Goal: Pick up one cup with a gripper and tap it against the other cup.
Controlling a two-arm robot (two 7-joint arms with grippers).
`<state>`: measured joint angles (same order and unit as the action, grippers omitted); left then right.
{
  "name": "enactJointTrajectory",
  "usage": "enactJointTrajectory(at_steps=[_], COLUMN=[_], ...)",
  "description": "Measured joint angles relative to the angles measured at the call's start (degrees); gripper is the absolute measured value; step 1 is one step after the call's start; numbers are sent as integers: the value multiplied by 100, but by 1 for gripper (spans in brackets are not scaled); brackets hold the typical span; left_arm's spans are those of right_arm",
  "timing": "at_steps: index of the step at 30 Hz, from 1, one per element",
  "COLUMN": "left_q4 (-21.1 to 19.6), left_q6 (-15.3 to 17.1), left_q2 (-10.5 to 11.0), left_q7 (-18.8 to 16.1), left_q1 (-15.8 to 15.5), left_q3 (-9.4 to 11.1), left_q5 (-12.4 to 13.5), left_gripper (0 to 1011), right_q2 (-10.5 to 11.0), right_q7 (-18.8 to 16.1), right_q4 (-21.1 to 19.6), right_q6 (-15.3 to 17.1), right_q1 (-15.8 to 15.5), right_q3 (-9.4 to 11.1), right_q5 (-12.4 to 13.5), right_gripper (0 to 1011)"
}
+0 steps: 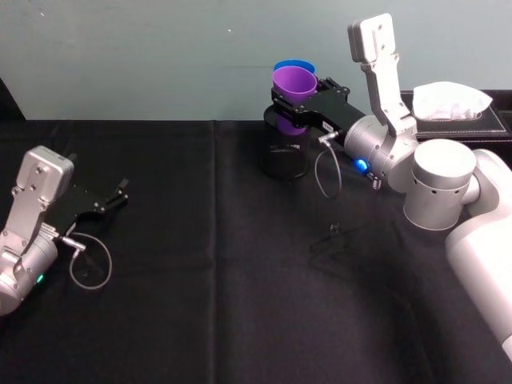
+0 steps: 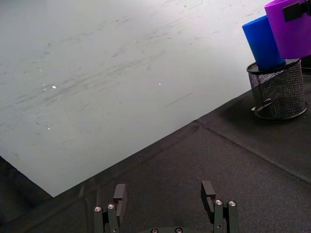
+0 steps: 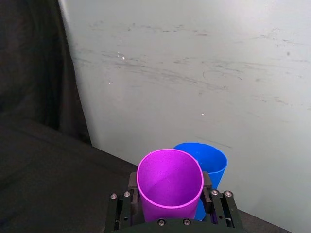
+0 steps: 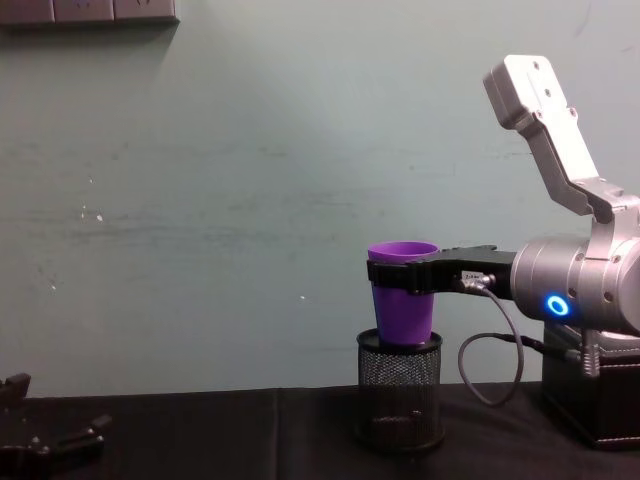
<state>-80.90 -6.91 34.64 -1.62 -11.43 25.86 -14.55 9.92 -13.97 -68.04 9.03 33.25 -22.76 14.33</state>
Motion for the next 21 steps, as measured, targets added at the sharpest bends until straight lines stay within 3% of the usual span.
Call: enactJointTrajectory(at_steps=[21], left_q4=[0], left_q6=[0], left_q2=[0], left_q7=[0], left_q1=[0], left_q3=[0], left_q5=[0], left_gripper=[1005], right_q2=[0], right_q7=[0], right_q4=[0], right_q6=[0], right_q1=[0], right_q3=[0], right_q5=[0], right_gripper=[734])
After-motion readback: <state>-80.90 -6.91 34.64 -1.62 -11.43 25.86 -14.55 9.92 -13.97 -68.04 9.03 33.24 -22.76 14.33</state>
